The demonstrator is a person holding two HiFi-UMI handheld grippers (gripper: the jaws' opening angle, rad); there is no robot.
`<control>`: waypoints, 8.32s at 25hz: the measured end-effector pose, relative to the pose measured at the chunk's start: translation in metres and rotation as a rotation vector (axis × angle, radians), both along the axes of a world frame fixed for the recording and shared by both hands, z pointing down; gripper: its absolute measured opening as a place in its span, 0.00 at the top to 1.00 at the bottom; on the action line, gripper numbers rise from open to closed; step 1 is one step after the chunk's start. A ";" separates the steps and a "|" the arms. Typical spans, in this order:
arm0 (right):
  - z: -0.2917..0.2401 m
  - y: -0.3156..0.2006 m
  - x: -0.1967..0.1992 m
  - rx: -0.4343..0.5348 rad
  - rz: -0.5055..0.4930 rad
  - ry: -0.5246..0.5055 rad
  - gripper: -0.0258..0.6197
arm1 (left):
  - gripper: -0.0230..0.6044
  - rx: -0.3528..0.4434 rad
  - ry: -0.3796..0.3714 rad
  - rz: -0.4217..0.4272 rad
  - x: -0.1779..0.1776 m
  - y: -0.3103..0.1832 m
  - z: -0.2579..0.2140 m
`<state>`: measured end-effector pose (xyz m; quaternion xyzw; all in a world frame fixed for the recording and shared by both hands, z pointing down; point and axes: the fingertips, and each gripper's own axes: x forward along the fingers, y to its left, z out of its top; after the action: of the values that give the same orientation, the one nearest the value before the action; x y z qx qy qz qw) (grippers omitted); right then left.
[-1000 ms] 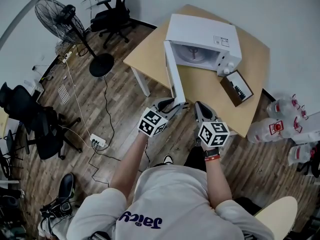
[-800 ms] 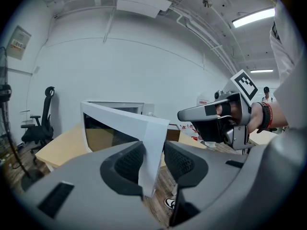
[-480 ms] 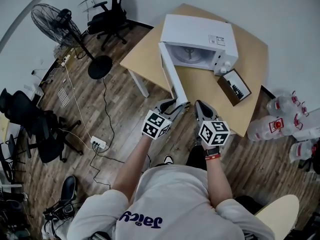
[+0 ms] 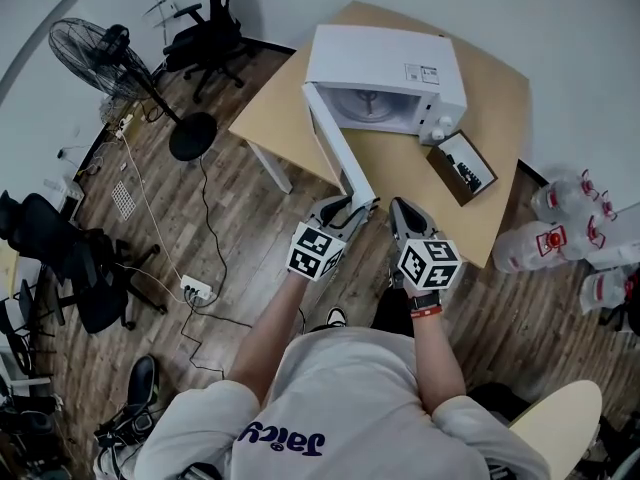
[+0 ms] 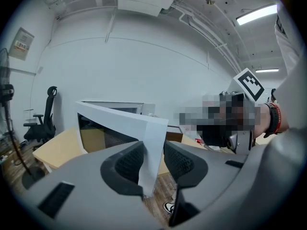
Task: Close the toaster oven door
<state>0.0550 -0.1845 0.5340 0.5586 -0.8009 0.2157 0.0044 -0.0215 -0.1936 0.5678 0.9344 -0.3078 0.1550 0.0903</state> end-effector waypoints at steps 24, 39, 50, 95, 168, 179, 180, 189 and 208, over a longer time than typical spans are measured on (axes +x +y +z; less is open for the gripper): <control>-0.003 -0.021 0.040 0.000 0.033 -0.015 0.94 | 0.73 -0.014 -0.029 -0.024 0.048 -0.018 -0.001; -0.009 -0.025 0.070 0.021 0.041 -0.039 0.94 | 0.73 -0.017 -0.037 -0.068 0.080 -0.032 -0.003; -0.008 -0.037 0.091 0.017 0.037 -0.045 0.94 | 0.73 -0.018 -0.044 -0.105 0.103 -0.046 -0.003; -0.011 -0.113 0.176 0.018 0.057 -0.049 0.94 | 0.73 -0.034 -0.052 -0.193 0.188 -0.123 -0.003; 0.002 -0.230 0.235 -0.029 0.011 -0.058 0.94 | 0.74 -0.038 -0.055 -0.261 0.260 -0.255 -0.006; 0.000 -0.236 0.229 -0.026 0.006 -0.071 0.94 | 0.73 -0.041 -0.050 -0.270 0.261 -0.259 -0.005; 0.000 -0.236 0.228 -0.026 0.006 -0.073 0.94 | 0.73 -0.045 -0.050 -0.271 0.261 -0.260 -0.004; 0.005 -0.225 0.220 -0.038 0.013 -0.084 0.94 | 0.80 -0.067 -0.064 -0.252 0.255 -0.265 0.004; -0.018 -0.126 0.180 0.031 0.107 0.014 0.94 | 0.86 0.022 0.051 -0.350 0.120 -0.154 -0.053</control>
<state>0.2346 -0.3107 0.5156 0.6022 -0.7731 0.1991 -0.0100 0.0989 -0.3475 0.5146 0.8711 -0.4651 0.1098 0.1133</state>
